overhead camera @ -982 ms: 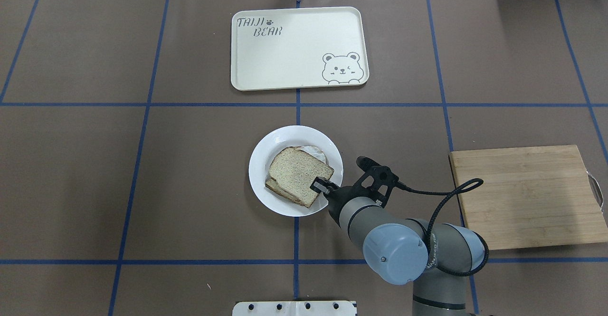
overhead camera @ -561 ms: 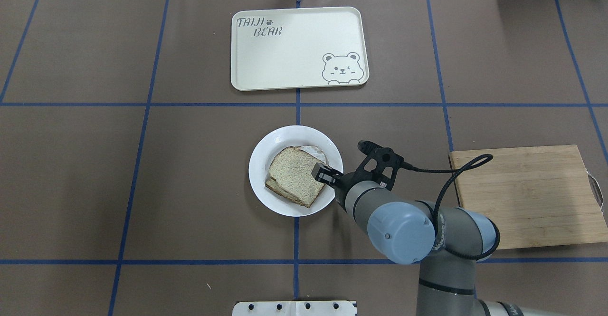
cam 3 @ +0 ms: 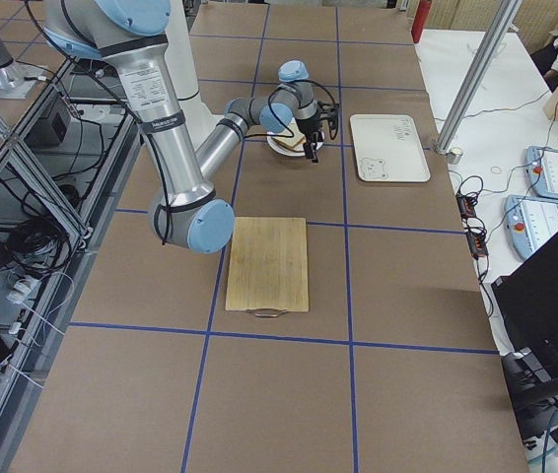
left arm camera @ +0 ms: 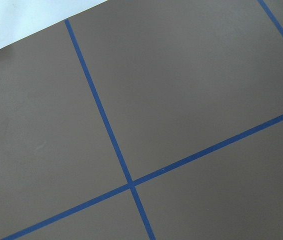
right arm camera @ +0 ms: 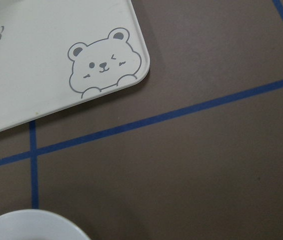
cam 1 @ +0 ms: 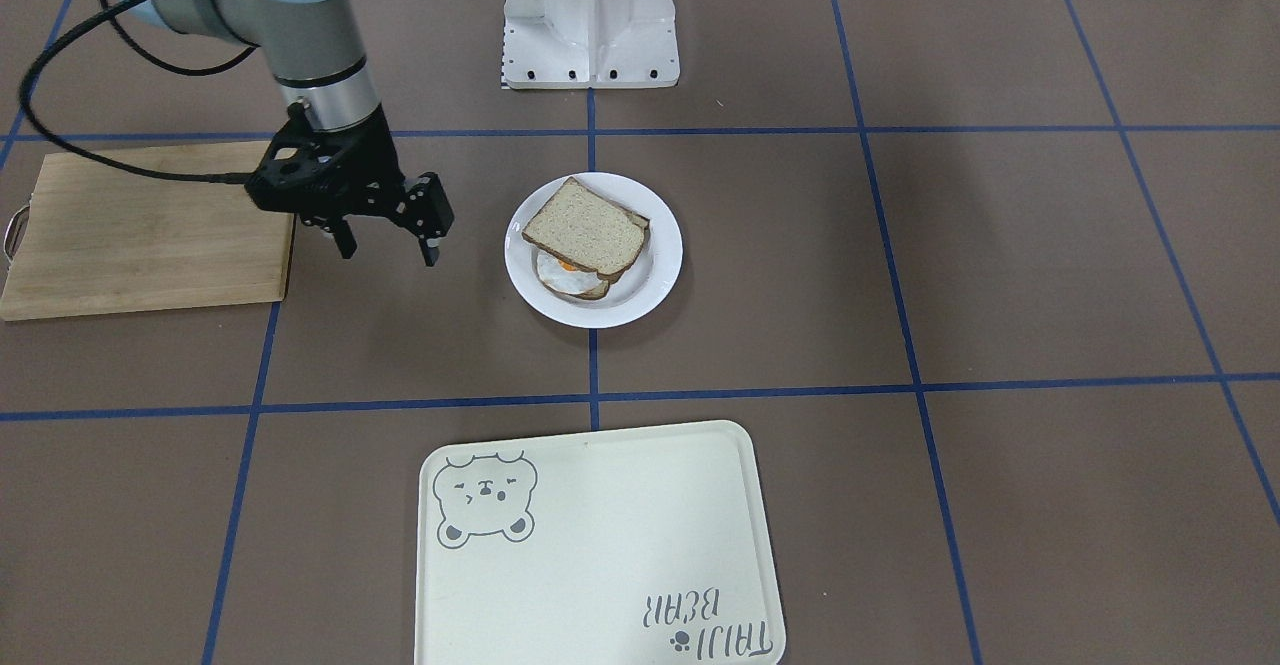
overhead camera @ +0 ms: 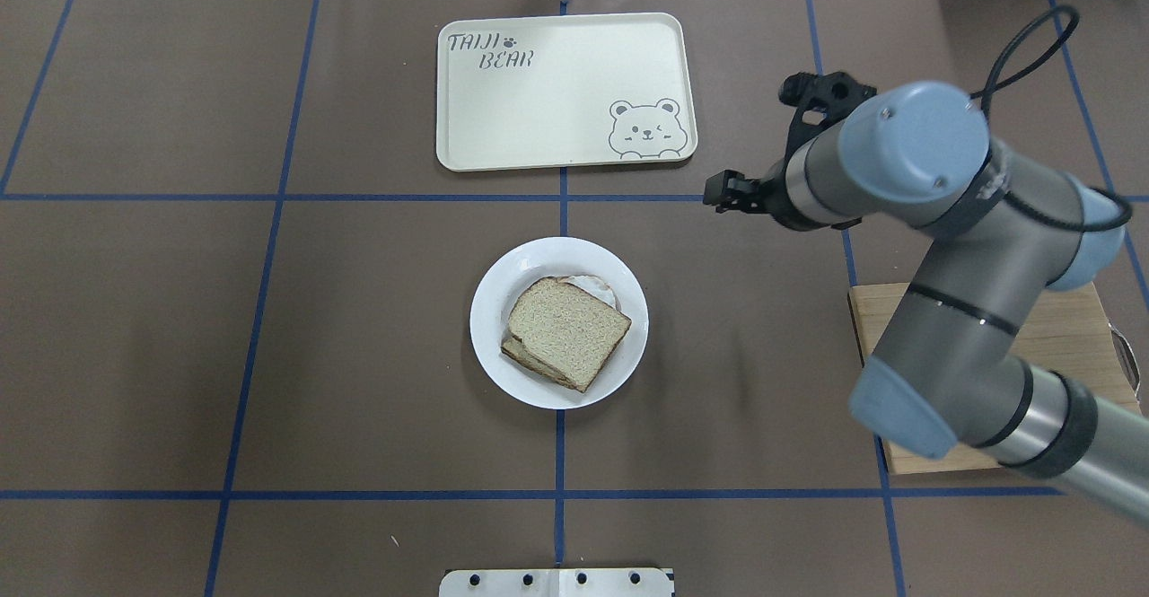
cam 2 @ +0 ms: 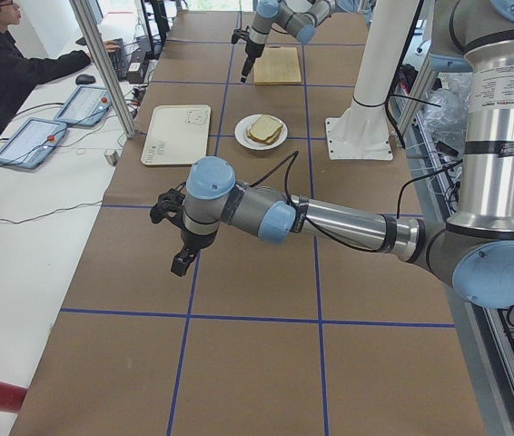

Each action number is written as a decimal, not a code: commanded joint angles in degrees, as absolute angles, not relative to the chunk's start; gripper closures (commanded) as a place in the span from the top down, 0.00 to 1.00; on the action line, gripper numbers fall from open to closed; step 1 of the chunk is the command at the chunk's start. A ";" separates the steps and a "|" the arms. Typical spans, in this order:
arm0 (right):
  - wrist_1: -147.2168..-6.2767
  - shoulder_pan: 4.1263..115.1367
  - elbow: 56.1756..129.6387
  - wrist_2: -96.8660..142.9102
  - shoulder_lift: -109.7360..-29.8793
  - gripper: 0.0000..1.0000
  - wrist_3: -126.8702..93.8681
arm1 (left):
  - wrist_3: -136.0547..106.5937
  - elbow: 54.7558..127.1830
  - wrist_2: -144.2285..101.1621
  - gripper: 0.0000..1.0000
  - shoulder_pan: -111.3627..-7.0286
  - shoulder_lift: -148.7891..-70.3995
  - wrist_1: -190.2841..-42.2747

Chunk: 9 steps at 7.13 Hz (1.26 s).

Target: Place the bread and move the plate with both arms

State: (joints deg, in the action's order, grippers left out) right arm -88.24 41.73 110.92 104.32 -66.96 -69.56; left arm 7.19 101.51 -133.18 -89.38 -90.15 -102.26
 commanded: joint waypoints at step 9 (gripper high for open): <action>-90.35 86.83 106.87 131.40 -102.64 1.00 -1.60 | -39.99 101.16 -149.33 0.98 -77.56 -90.70 -128.88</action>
